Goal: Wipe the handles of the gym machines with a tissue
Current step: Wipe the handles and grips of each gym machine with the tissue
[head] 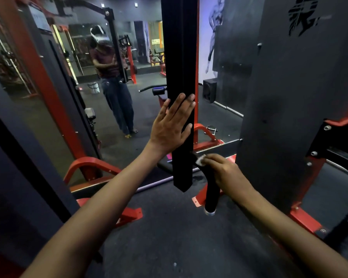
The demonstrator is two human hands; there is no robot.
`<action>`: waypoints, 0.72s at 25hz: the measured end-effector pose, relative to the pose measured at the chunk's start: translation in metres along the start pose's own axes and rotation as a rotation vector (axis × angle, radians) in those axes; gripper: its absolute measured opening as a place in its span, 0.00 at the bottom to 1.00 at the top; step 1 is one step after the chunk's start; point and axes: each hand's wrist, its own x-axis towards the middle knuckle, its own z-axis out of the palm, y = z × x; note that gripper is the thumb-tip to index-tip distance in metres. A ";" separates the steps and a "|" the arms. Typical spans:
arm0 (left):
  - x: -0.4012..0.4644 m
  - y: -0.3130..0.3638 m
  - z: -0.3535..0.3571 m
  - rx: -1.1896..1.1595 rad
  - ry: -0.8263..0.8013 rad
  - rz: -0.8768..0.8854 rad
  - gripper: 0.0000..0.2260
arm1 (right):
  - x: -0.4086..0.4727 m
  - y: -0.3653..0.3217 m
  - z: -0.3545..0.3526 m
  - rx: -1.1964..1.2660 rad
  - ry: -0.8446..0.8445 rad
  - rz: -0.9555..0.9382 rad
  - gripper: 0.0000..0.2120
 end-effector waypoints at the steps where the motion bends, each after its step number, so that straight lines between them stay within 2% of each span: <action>1: -0.001 0.001 0.004 -0.021 0.012 0.002 0.26 | -0.004 0.001 -0.002 -0.015 0.021 -0.012 0.14; 3: 0.001 0.001 0.007 -0.069 0.026 -0.010 0.25 | 0.021 0.000 0.006 -0.041 -0.024 -0.031 0.15; 5: 0.002 -0.002 0.011 -0.111 0.035 -0.034 0.25 | 0.054 -0.007 0.024 -0.060 -0.104 -0.052 0.11; 10: -0.002 -0.002 0.017 -0.192 0.083 0.005 0.23 | -0.012 0.009 0.015 -0.131 -0.076 -0.235 0.12; 15: -0.002 -0.003 0.025 -0.238 0.101 -0.028 0.21 | 0.052 0.000 0.034 -0.277 -0.175 -0.267 0.17; 17: -0.004 -0.002 0.025 -0.234 0.094 -0.018 0.21 | 0.043 0.005 0.030 -0.326 -0.214 -0.329 0.19; 18: -0.003 -0.002 0.025 -0.236 0.088 -0.015 0.21 | 0.025 0.011 0.023 -0.258 -0.199 -0.340 0.18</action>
